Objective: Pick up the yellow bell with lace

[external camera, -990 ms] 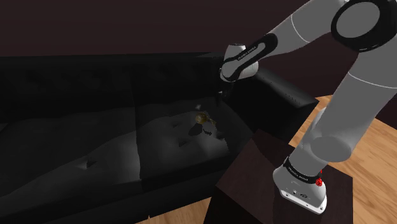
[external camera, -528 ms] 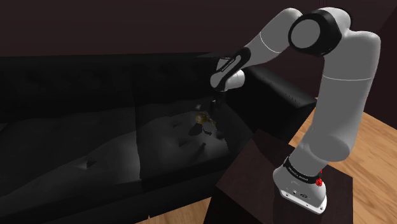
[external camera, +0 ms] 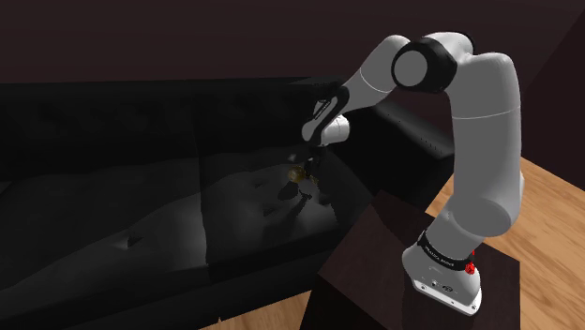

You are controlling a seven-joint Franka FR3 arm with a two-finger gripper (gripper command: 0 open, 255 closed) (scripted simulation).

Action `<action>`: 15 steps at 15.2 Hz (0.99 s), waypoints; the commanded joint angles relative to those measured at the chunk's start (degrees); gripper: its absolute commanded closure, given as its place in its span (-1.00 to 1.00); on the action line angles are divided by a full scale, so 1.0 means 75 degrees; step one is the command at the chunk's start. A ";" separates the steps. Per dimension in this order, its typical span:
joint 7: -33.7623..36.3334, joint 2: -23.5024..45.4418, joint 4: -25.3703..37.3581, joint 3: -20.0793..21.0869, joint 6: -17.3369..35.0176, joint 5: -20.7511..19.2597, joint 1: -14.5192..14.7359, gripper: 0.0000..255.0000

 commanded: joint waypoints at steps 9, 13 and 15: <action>-0.0109 0.0457 0.0140 0.0144 0.0319 0.0146 -0.0098 1.00; -0.0109 0.0458 0.0142 0.0145 0.0318 0.0146 -0.0098 1.00; -0.0118 0.0439 0.0118 0.0142 0.0321 0.0146 -0.0102 1.00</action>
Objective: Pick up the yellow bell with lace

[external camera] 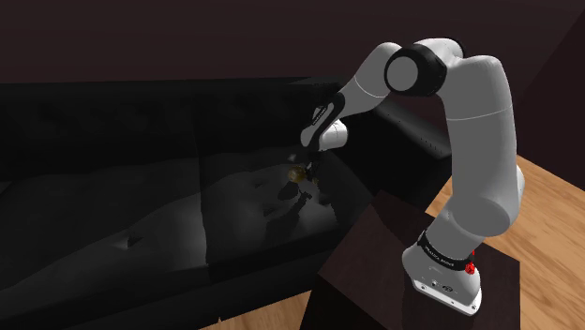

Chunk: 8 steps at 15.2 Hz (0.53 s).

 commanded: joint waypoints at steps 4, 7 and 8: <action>0.0097 -0.0400 -0.0133 -0.0126 -0.0270 -0.0123 0.0092 1.00; 0.0179 -0.0687 -0.0205 -0.0218 -0.0484 -0.0225 0.0160 1.00; 0.0207 -0.0782 -0.0225 -0.0247 -0.0557 -0.0260 0.0182 1.00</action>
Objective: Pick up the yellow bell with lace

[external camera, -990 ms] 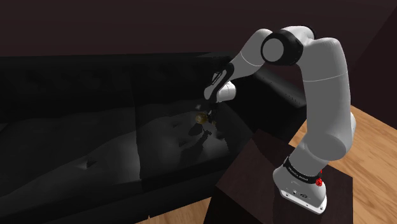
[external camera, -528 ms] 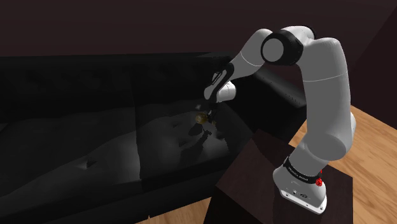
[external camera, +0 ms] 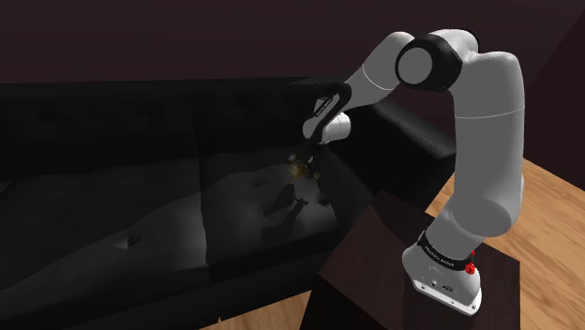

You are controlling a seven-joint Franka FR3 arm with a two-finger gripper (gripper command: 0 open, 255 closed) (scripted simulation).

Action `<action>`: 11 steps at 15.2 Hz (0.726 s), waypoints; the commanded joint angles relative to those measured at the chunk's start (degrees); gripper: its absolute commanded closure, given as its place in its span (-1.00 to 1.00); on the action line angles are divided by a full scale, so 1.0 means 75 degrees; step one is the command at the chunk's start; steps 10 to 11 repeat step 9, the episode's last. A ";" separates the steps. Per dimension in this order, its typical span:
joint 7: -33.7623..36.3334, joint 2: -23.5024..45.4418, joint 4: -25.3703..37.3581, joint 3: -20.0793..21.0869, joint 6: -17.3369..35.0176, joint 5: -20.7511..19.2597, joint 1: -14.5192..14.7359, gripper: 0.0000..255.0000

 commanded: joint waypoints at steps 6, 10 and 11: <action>0.0214 -0.0663 -0.0115 -0.0202 -0.0540 -0.0265 0.0152 1.00; 0.0249 -0.0766 -0.0125 -0.0231 -0.0630 -0.0311 0.0172 1.00; 0.0249 -0.0766 -0.0125 -0.0231 -0.0630 -0.0311 0.0172 1.00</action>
